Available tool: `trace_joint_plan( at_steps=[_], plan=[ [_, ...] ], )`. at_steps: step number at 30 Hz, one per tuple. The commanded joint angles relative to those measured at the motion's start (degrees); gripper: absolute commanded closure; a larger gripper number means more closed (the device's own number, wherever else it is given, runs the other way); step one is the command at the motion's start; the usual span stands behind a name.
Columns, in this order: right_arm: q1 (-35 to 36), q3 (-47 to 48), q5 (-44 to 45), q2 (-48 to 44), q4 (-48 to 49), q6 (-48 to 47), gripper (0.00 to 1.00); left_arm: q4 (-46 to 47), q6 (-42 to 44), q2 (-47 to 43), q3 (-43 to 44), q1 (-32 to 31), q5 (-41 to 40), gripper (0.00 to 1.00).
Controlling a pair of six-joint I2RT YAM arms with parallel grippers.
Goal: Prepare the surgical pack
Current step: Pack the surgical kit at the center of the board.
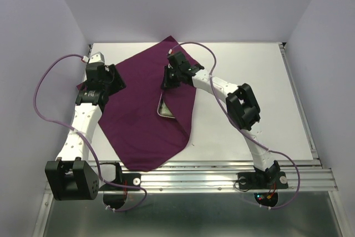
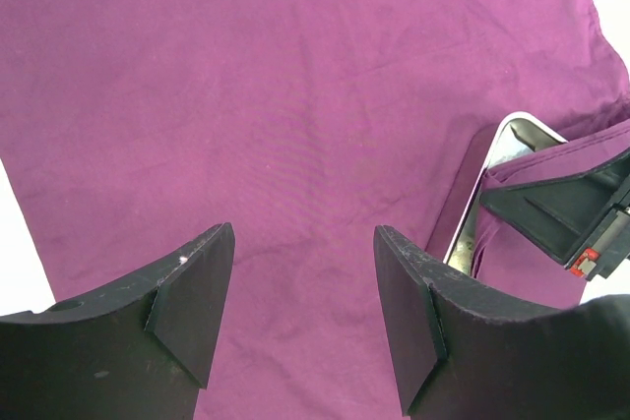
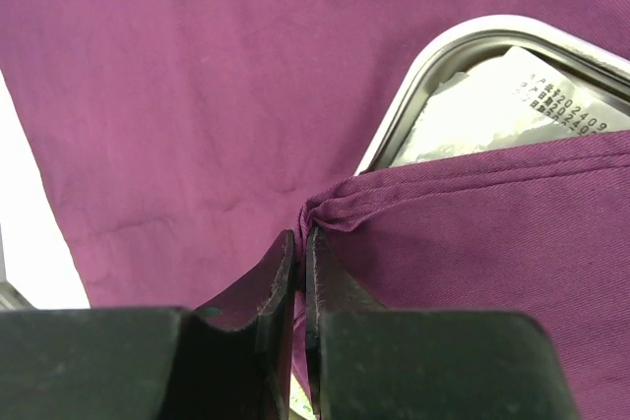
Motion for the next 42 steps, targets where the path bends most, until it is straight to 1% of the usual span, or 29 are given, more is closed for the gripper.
trace_joint_plan(
  at_steps=[1, 8, 17, 19, 29, 30, 31, 33, 35, 36, 37, 40, 42],
  plan=[
    [1.23, 2.88, -2.06, 0.14, 4.03, 0.13, 0.99, 0.26, 1.00, 0.01, -0.49, 0.18, 0.18, 0.30],
    [1.76, 3.58, -2.59, 0.75, 4.56, 0.39, 0.99, 0.26, 1.18, 0.01, -0.49, 0.10, 0.18, 0.30],
    [1.76, 7.71, -3.21, 3.48, 4.29, 1.44, 0.99, 0.26, 1.44, -0.16, -0.76, 0.10, 0.18, 0.30],
    [1.76, 8.41, -3.21, 4.18, 4.29, 1.53, 0.99, 0.26, 1.36, -0.07, -0.67, 0.10, 2.12, 0.30],
    [1.76, 9.38, -3.47, 6.29, 4.29, 1.88, 0.99, 0.18, 1.36, -0.07, -0.49, 0.10, 2.47, 0.30],
    [1.76, 9.56, -3.56, 6.47, 4.29, 1.97, 0.98, 0.18, 1.44, -0.07, -0.49, 0.10, 2.47, 0.30],
    [1.76, 9.65, -3.65, 6.56, 4.29, 2.32, 0.90, 0.18, 1.44, -0.07, -0.49, 0.10, 2.56, 0.30],
    [1.76, 9.91, -4.35, 6.56, 4.30, 2.50, 0.80, 0.44, 1.53, 0.01, -0.67, 0.10, 2.91, 0.30],
    [1.76, 10.26, -5.14, 6.30, 4.30, 2.76, 0.64, 0.61, 1.97, 0.54, -0.67, 0.10, 4.04, 0.30],
    [1.76, 10.44, -5.31, 5.86, 4.29, 2.76, 0.61, 0.70, 1.97, 0.72, -0.58, 0.10, 4.57, 0.30],
    [1.76, 10.61, -5.32, 5.51, 4.29, 2.68, 0.56, 0.79, 1.88, 0.98, -0.49, 0.10, 5.36, 0.30],
    [1.76, 11.05, -5.23, 4.19, 4.29, 2.41, 0.50, 0.97, 1.53, 1.60, -0.40, 0.10, 5.99, 0.30],
    [1.76, 11.14, -4.97, 3.31, 3.94, 2.06, 0.50, 1.06, 1.45, 1.95, -0.23, 0.10, 6.51, 0.30]
  ],
)
